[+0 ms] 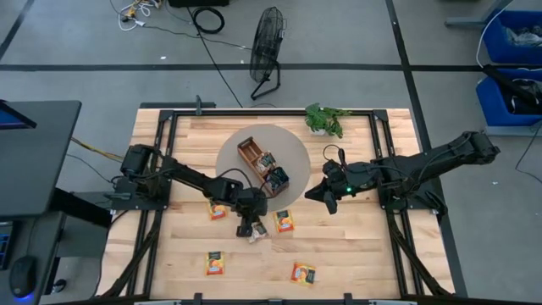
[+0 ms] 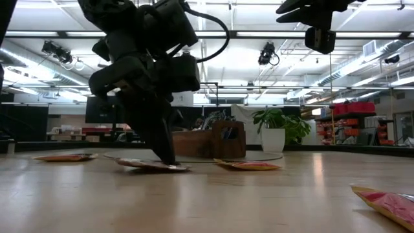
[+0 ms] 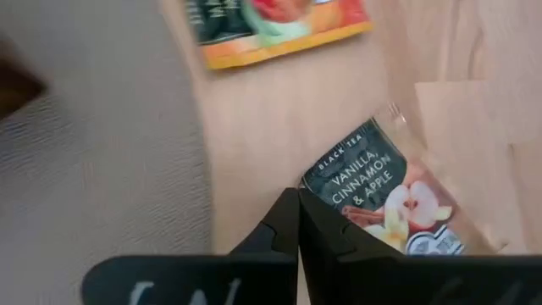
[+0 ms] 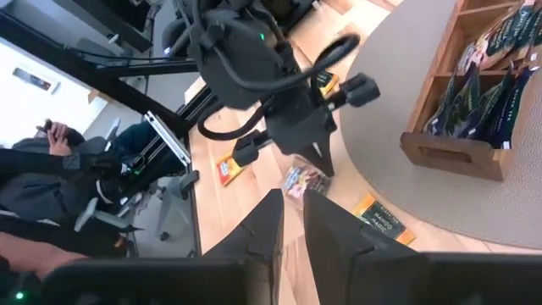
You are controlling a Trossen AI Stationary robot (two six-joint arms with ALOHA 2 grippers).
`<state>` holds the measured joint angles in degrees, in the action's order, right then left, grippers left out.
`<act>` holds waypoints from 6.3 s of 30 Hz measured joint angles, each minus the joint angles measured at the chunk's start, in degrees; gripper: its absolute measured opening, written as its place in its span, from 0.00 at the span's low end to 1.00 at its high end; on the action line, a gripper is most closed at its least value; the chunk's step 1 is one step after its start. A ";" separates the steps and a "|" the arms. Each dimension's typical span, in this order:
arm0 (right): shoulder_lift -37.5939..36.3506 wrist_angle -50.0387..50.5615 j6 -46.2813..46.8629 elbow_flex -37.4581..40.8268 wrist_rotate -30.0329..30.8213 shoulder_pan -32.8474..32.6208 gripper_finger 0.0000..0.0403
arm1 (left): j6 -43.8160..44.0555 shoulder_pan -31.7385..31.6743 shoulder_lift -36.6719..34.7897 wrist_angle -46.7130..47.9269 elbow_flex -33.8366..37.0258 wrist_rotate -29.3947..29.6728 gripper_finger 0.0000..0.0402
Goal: Pick & Place Tea
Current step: Put the brown tea bag into the middle section of the wooden organizer
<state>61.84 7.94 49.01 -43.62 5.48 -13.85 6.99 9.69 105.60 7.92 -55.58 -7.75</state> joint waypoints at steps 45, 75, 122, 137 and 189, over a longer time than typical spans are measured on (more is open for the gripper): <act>17.33 -15.41 18.93 -0.07 -8.93 3.75 0.55 | 10.37 -5.77 -11.63 -4.02 -5.28 -0.05 0.00; 17.46 -13.38 18.47 -0.07 -15.59 6.77 0.43 | 10.34 -6.75 -11.62 -6.13 -8.06 -1.10 0.00; 13.40 15.44 2.29 -22.02 -0.81 16.08 0.00 | 19.04 -12.23 -39.55 -18.88 4.95 2.14 0.13; 29.66 26.51 -5.32 -42.46 -0.83 21.54 0.00 | 16.93 -16.70 -57.78 -0.25 9.03 3.65 0.13; 57.41 36.85 -10.86 -56.78 1.19 23.32 0.08 | 11.67 -20.52 -70.81 15.28 9.06 4.79 0.13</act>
<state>119.26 44.79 38.15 -100.40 6.68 9.47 18.67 -10.83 34.79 23.20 -46.52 -2.95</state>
